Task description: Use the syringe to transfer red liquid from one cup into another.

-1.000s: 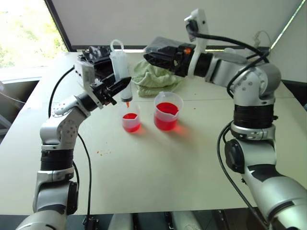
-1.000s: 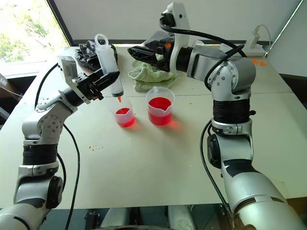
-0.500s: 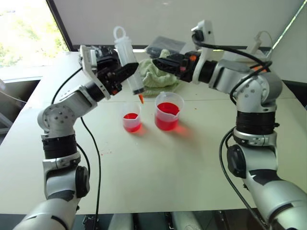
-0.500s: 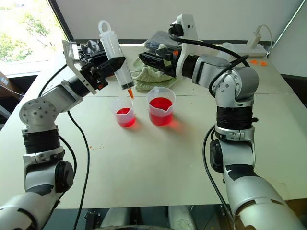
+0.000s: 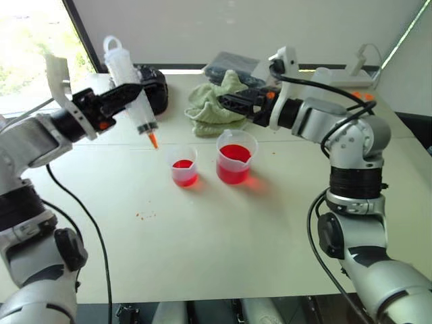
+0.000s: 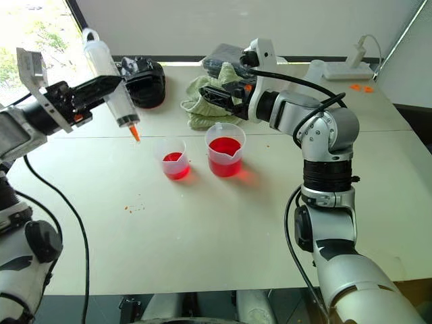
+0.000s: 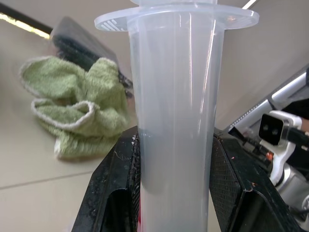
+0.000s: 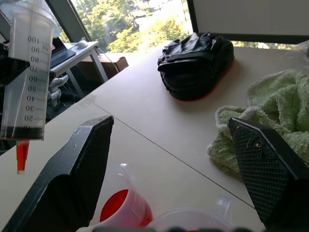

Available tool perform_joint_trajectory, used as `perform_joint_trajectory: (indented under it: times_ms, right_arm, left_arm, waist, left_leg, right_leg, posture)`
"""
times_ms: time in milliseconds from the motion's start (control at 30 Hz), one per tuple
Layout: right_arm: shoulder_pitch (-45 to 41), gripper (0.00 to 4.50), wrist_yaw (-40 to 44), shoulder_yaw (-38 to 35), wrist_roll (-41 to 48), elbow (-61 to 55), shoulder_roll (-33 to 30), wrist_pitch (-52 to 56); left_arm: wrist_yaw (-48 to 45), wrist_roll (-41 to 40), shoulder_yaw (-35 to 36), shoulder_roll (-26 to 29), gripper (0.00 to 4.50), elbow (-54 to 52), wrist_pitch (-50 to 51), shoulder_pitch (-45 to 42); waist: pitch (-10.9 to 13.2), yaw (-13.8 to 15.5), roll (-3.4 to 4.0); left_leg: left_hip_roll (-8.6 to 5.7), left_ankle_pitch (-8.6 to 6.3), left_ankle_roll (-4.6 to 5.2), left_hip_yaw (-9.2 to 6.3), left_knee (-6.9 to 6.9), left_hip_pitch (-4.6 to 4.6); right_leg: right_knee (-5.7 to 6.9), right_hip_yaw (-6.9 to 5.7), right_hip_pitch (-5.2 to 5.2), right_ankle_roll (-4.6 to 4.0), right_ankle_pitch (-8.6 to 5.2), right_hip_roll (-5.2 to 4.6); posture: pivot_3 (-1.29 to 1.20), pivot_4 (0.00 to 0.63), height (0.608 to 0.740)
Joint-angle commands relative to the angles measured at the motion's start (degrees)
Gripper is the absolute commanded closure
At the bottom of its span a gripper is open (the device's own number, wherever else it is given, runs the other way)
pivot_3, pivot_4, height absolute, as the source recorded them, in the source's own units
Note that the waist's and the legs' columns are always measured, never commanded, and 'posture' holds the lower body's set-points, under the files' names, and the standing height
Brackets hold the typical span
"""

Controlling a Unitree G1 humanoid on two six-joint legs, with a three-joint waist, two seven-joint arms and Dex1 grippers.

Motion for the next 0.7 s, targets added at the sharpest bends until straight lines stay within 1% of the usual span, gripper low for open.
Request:
perform_joint_trajectory:
  times_ms: [33, 67, 167, 267, 400, 500, 700]
  right_arm:
    - [-0.6, 0.58, 0.9, -0.2, 0.5, -0.7, 0.2, -1.5]
    - [-0.6, 0.58, 1.0, -0.1, 0.4, -0.6, 0.2, -1.7]
    - [-0.4, 0.58, 1.1, -0.1, 0.5, -0.5, 0.1, -1.8]
    - [-0.1, 0.58, 0.7, -0.3, 0.4, -0.6, 0.2, -1.8]
    - [0.3, 0.58, 0.0, -0.7, 0.7, -1.5, 0.2, -1.4]
    - [0.6, 0.58, -1.2, -1.6, 1.0, -2.8, -0.4, -0.4]
    - [1.5, 0.58, -2.8, -2.1, 1.4, -5.2, -1.0, 1.2]
  left_arm:
    - [3.5, -9.0, -0.4, 3.5, 3.14, -2.5, 0.6, 5.3]
    - [4.2, -10.4, -0.8, 4.6, 3.14, -2.9, 0.2, 7.2]
    - [0.6, -6.7, -1.6, 8.7, 3.14, -4.1, 1.1, 13.9]
    - [-2.3, -3.2, -3.0, 10.4, 3.14, -3.6, -0.1, 17.2]
    - [-5.0, 1.2, -5.7, 10.0, 3.14, -3.4, -1.0, 18.6]
    - [-6.6, 5.4, -8.3, 8.4, 3.14, -1.9, -1.9, 19.3]
    - [-10.0, 14.2, -12.9, 6.3, 3.14, 1.5, -3.2, 18.3]
  waist:
    - [0.0, 0.2, -0.01]
    - [0.0, 0.2, -0.01]
    - [0.0, 0.2, -0.01]
    - [0.0, 0.4, 0.00]
    - [0.0, 0.4, -0.01]
    - [0.0, 0.3, 0.00]
    - [0.0, 0.3, 0.00]
  left_leg:
    - [0.01, 0.00, 0.00, 0.00, 0.01, -0.01]
    - [0.00, 0.00, 0.00, -0.01, 0.01, -0.01]
    - [-0.01, 0.00, 0.00, -0.02, 0.01, -0.01]
    - [-0.02, 0.01, -0.02, -0.02, -0.01, -0.01]
    - [-0.04, 0.02, -0.03, -0.02, 0.01, -0.01]
    - [-0.04, 0.02, -0.03, -0.02, -0.02, -0.01]
    - [-0.03, 0.02, -0.04, -0.01, -0.02, 0.00]
  right_leg:
    - [0.00, 0.00, 0.00, 0.00, 0.00, 0.00]
    - [-0.02, 0.00, 0.00, 0.00, 0.00, 0.00]
    - [-0.13, 0.00, 0.01, 0.00, 0.00, -0.01]
    - [-0.15, 0.00, 0.01, 0.00, 0.00, -0.01]
    - [-0.18, 0.00, 0.05, 0.00, 0.00, -0.03]
    - [-0.18, 0.00, 0.04, 0.00, 0.00, -0.01]
    - [-0.18, 0.00, 0.03, 0.00, 0.00, 0.01]
  posture:
    - [0.00, 0.150, 0.740]
    - [0.00, 0.150, 0.740]
    - [0.00, 0.150, 0.740]
    - [0.00, 0.150, 0.740]
    - [0.00, 0.150, 0.740]
    - [0.00, 0.150, 0.740]
    - [0.00, 0.150, 0.740]
